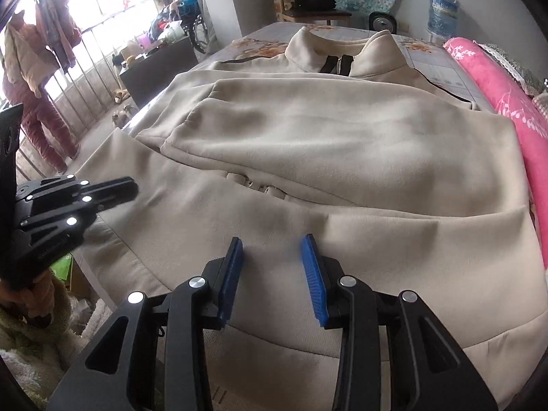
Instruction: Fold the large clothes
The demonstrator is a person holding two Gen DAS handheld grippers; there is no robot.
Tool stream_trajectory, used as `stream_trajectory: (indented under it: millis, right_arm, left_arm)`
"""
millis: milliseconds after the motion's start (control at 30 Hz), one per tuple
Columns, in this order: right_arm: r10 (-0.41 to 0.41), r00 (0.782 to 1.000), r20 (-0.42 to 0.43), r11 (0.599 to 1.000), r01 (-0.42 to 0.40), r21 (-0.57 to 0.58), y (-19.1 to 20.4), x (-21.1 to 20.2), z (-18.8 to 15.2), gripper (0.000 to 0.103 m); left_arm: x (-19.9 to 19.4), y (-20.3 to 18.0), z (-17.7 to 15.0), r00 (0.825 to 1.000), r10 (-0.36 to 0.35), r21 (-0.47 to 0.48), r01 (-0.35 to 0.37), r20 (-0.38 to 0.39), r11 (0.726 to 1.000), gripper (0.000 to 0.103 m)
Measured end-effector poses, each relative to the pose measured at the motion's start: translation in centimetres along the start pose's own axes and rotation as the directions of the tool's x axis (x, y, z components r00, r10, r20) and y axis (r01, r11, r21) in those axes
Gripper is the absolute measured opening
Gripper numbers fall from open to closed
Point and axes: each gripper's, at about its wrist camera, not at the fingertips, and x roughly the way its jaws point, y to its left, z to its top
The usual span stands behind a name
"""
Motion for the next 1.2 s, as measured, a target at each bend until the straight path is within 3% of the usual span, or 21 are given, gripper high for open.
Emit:
stream_trajectory:
  millis: [133,233,467,600,667,833,900,967,1067,1200]
  right_arm:
    - [0.002,1.0,0.001,1.0,-0.002,0.0,0.0,-0.2,-0.1,0.035]
    - [0.003,1.0,0.001,1.0,-0.003,-0.001,0.1,-0.3,0.0,0.035]
    - [0.006,1.0,0.008,1.0,-0.006,0.003,0.1,-0.6,-0.3,0.035]
    - [0.004,1.0,0.008,1.0,-0.004,0.0,0.1,-0.6,-0.2,0.035]
    - [0.004,1.0,0.006,1.0,-0.004,0.001,0.1,-0.6,-0.3,0.035]
    - [0.008,1.0,-0.014,1.0,-0.007,0.024,0.0,-0.9,0.1,0.037]
    - [0.019,1.0,-0.007,0.999,-0.019,0.029,0.2,-1.4,0.2,0.039]
    - [0.062,0.998,0.016,0.998,-0.062,0.021,0.8,-2.4,0.2,0.051]
    - [0.091,0.995,0.04,0.995,-0.089,-0.038,2.2,-3.4,-0.1,0.062]
    - [0.022,0.999,-0.029,0.994,-0.025,-0.11,3.4,-1.2,-1.6,0.072]
  left_arm:
    - [-1.2,5.7,-2.0,0.993,0.105,-0.127,-0.11,-0.048,0.986,0.005]
    - [-2.3,9.9,-3.1,0.999,0.036,-0.268,-0.039,-0.016,0.963,0.002]
    - [-2.6,7.2,-2.2,0.987,0.162,-0.1,-0.162,-0.012,0.982,0.002]
    - [-3.7,6.5,-1.4,0.992,0.121,-0.099,-0.117,0.04,0.988,0.005]
    - [-3.3,6.1,-0.8,0.994,0.098,-0.106,-0.093,0.043,0.99,0.013]
    - [-0.2,5.9,-0.3,0.99,0.124,-0.113,-0.131,-0.063,0.985,0.018]
    - [0.1,5.8,-0.4,0.99,0.12,-0.114,-0.127,-0.07,0.985,0.02]
    - [0.2,5.8,-0.4,0.992,0.107,-0.112,-0.115,-0.071,0.987,0.025]
    - [0.3,5.5,-0.5,0.991,0.109,-0.093,-0.116,-0.079,0.989,0.03]
    - [0.4,5.2,-0.2,0.99,0.104,-0.074,-0.111,-0.09,0.991,0.037]
